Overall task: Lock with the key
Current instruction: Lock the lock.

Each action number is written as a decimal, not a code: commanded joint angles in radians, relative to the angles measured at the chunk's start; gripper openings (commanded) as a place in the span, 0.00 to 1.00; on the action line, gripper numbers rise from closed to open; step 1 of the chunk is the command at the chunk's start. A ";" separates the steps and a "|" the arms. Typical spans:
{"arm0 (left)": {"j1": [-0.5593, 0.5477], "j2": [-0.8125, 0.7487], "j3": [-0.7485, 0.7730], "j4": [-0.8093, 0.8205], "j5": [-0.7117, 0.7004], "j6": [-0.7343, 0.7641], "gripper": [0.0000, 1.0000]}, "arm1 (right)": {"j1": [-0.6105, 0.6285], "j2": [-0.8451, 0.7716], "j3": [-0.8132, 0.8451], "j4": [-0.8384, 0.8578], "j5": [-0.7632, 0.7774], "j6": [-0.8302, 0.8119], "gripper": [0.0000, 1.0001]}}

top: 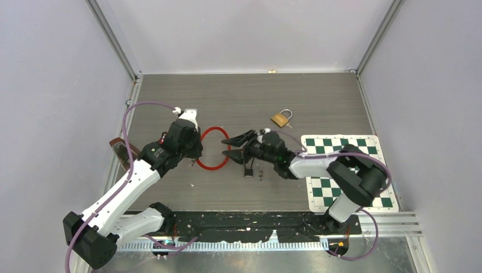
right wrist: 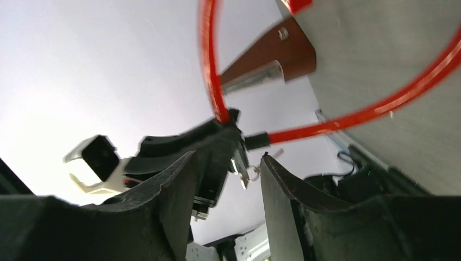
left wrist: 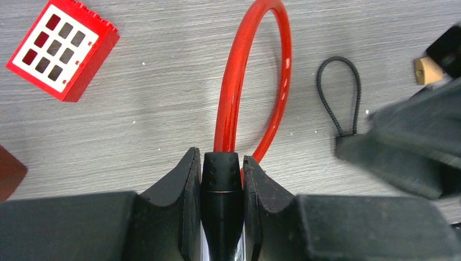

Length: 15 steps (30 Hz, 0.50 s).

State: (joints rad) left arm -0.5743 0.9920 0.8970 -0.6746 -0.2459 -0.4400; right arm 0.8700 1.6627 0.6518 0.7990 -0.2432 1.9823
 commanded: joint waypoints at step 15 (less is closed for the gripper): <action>-0.001 0.050 0.171 -0.120 0.171 -0.090 0.00 | -0.101 -0.315 0.109 -0.274 -0.193 -1.512 0.57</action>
State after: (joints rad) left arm -0.5743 1.0451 1.0321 -0.7895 -0.1143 -0.5125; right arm 0.7280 1.3933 0.8219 0.4290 -0.3485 0.8066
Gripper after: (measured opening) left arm 0.242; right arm 0.572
